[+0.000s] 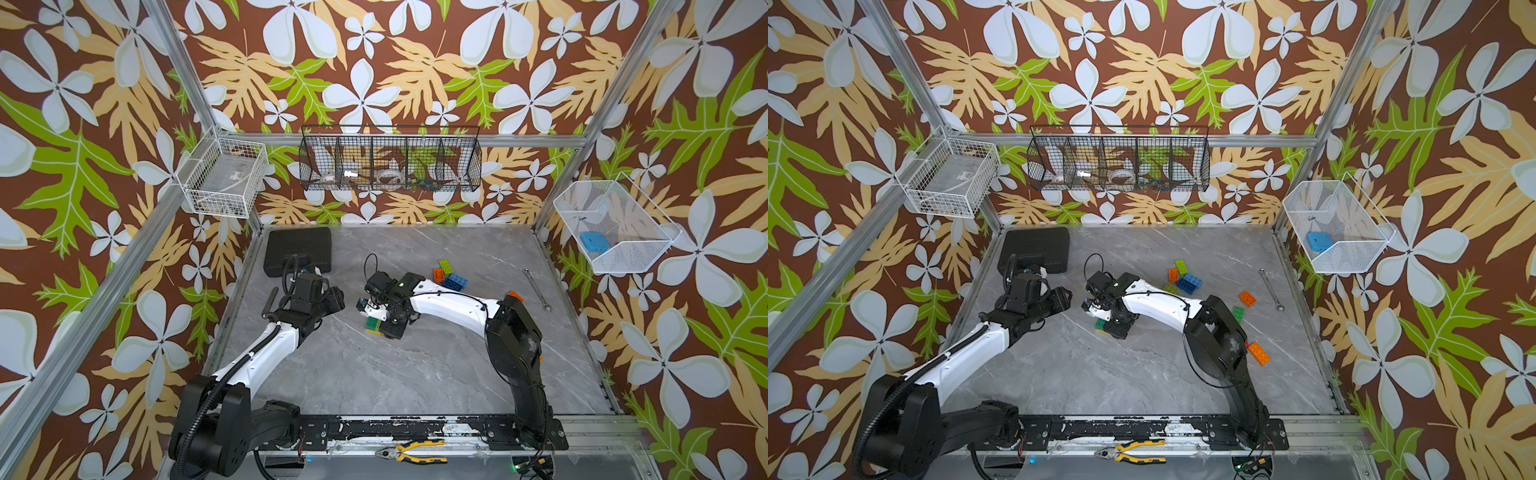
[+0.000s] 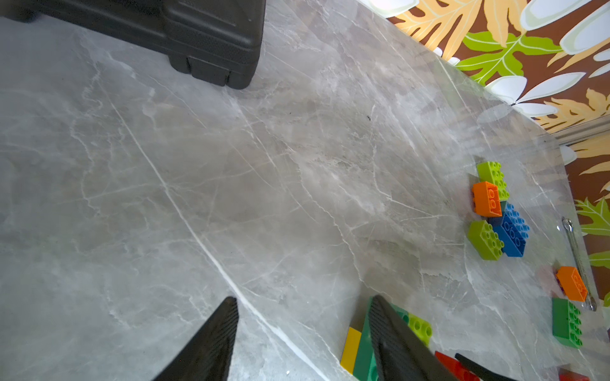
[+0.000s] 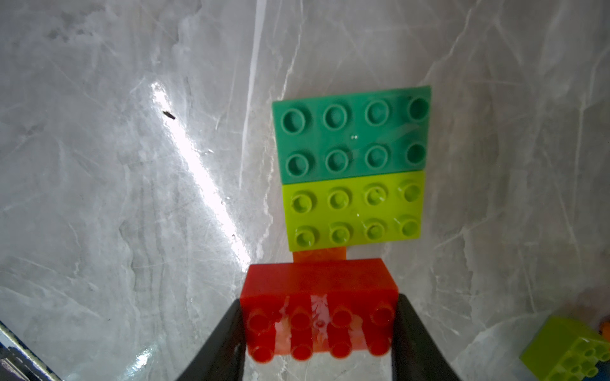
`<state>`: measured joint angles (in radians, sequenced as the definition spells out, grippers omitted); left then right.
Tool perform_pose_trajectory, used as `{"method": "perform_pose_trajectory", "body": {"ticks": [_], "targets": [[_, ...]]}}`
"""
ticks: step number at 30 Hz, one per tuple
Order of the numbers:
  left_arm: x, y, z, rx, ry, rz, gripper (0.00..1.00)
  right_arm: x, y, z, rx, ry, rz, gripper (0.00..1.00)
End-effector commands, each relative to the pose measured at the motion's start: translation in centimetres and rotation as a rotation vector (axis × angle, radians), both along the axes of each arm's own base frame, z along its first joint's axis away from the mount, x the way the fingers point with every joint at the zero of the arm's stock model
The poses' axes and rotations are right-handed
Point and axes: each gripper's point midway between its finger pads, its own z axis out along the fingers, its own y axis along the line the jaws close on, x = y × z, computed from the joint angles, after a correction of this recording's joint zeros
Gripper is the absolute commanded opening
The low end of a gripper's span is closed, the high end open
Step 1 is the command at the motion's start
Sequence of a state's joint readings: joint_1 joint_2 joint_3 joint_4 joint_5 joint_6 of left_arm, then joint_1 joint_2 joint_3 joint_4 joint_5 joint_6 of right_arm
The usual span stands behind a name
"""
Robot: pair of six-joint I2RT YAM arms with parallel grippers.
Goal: Assemble a rectangle with lego
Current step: Pick up the lego brick from the center of the board, then assemble the lego brick with the lego brick.
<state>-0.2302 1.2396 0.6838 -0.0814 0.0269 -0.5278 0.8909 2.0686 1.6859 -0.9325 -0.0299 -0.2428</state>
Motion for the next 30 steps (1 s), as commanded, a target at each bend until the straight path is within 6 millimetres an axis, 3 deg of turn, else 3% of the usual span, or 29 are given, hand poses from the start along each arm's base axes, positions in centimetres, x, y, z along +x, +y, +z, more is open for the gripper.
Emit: {"method": "perform_pose_trajectory", "body": {"ticks": [1,30], "targets": [[0.3,0.0,0.2,0.000,-0.017,0.000,0.65,0.0,-0.4,-0.3,-0.009,0.013,0.004,0.47],[0.2,0.4,-0.7,0.011,0.028,0.023,0.76,2.0,-0.2,-1.9,0.010,0.002,-0.004,0.45]]}}
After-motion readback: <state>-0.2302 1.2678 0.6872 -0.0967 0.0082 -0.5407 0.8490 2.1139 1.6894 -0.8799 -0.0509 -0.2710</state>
